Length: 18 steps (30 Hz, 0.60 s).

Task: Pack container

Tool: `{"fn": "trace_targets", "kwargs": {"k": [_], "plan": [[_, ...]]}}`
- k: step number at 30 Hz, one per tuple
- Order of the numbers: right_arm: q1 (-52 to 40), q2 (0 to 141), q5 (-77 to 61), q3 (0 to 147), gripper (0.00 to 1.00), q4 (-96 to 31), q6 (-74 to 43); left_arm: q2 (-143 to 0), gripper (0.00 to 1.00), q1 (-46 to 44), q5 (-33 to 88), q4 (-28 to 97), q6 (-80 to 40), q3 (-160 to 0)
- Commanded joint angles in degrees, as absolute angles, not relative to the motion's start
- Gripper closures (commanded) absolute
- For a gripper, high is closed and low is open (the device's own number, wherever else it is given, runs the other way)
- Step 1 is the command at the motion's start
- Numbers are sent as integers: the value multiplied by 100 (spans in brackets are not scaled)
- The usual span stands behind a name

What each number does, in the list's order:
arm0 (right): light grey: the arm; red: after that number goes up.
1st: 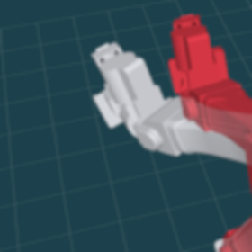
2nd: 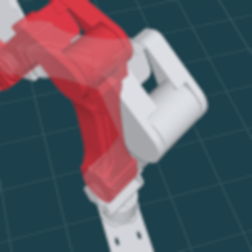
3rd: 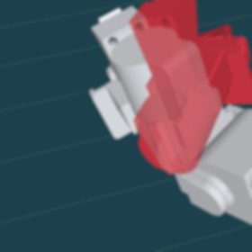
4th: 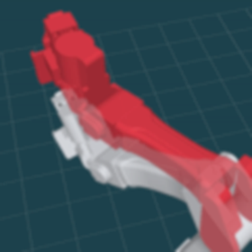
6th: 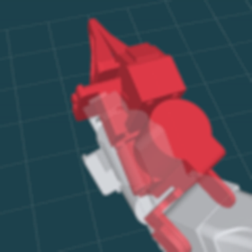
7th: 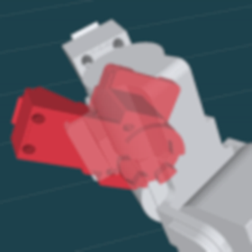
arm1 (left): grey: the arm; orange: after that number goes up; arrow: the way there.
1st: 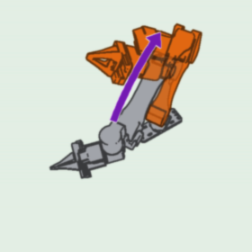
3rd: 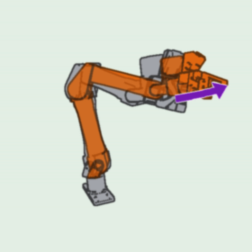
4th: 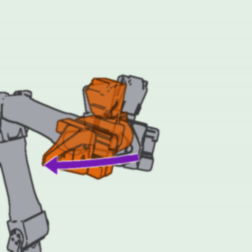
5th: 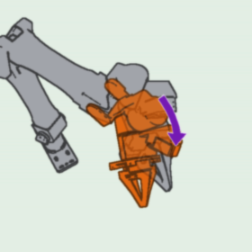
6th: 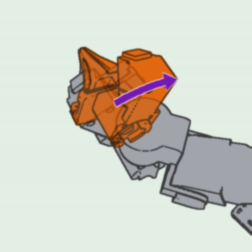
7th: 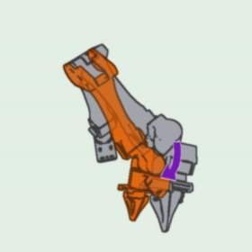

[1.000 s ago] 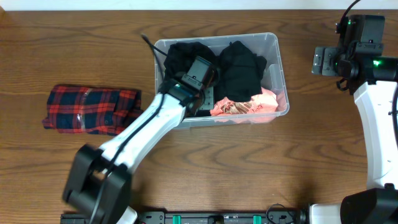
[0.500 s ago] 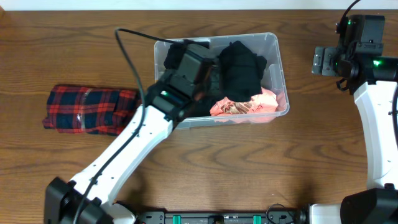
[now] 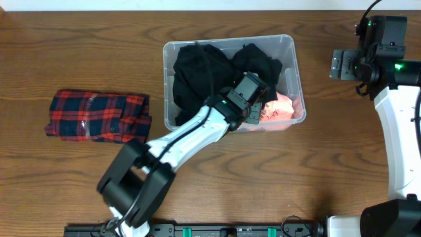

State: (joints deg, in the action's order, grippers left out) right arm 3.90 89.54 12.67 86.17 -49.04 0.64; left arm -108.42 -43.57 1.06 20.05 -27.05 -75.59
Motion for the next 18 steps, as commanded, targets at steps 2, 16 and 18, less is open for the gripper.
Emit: {"fn": "trace_targets", "kwargs": {"k": [2, 16, 18], "plan": [[427, 8980, 1306, 8617, 1, -4910, 69, -10978, 90, -4405, 106, 2117, -2659, -7579], [427, 8980, 1306, 8617, 1, -4910, 69, -9212, 90, -4032, -1990, 1907, -1752, -7922], [427, 8980, 1306, 8617, 1, -4910, 69, -9105, 90, -3872, -2165, 1822, -1588, -7922]]}}
